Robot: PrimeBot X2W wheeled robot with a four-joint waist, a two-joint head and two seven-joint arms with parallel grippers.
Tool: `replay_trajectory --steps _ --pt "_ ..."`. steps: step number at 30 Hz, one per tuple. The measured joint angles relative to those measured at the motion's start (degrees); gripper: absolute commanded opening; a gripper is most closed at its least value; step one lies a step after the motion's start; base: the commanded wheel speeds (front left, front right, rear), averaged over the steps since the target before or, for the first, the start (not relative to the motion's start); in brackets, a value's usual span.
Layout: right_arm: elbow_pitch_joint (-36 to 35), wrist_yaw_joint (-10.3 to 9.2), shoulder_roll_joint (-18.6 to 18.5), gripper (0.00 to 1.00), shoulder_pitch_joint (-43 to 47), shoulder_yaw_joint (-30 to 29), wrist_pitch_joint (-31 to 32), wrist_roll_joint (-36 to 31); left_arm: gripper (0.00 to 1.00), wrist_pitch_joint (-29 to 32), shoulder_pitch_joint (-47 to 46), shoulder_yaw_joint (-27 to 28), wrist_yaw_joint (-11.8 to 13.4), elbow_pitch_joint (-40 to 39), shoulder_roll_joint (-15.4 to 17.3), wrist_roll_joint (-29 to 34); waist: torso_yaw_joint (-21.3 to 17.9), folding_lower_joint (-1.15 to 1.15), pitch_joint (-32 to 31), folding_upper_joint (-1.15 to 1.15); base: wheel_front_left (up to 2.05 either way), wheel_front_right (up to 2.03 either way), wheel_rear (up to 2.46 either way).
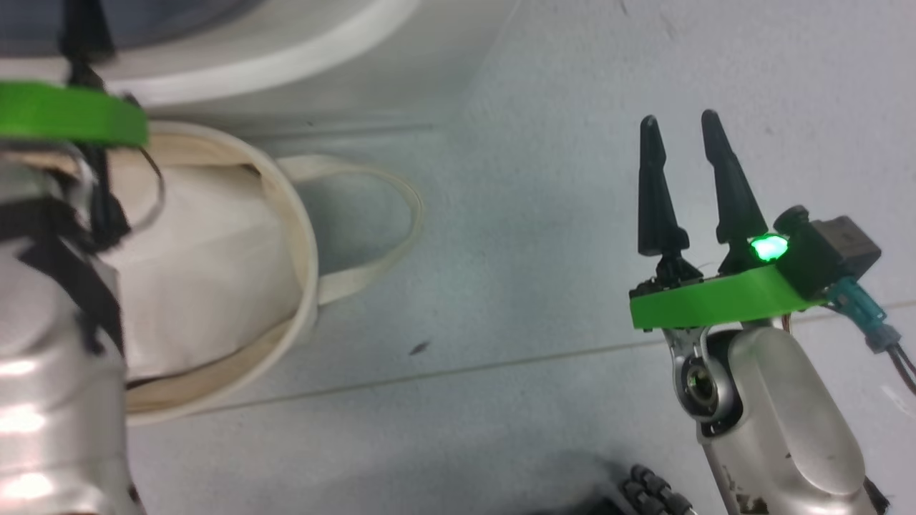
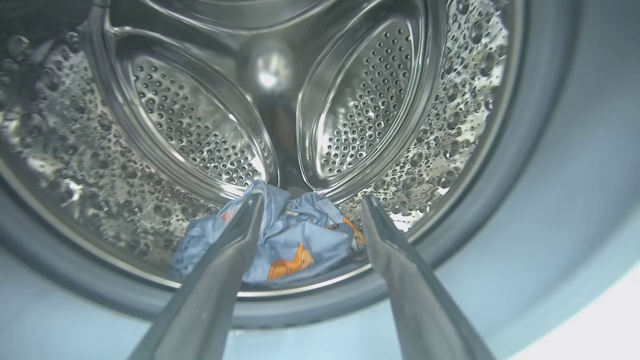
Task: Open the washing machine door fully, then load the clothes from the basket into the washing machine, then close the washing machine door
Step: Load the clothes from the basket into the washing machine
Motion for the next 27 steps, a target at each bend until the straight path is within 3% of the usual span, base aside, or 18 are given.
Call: replay_trajectory --steps 13,20,27 --pt "2.79 0.0 -0.01 1.0 8.04 -1.65 0.0 -1.79 1.0 0.0 25.15 -1.97 0.11 -7.32 -6.99 -1.71 4.33 -0.02 -15.67 0.0 0.0 0.0 0.0" --pt "4.21 0.01 0.0 1.0 13.8 -1.77 0.01 -2.33 1.0 0.0 35.04 -3.34 0.14 -8.9 -7.87 -3.52 7.4 -0.01 -24.44 0.0 0.0 0.0 0.0" --pt "4.89 0.0 0.01 1.0 18.04 -2.29 0.01 -2.54 1.0 0.01 43.12 -5.77 3.13 -10.36 -7.98 -9.15 10.19 -0.01 -30.97 0.0 0.0 0.0 0.0"
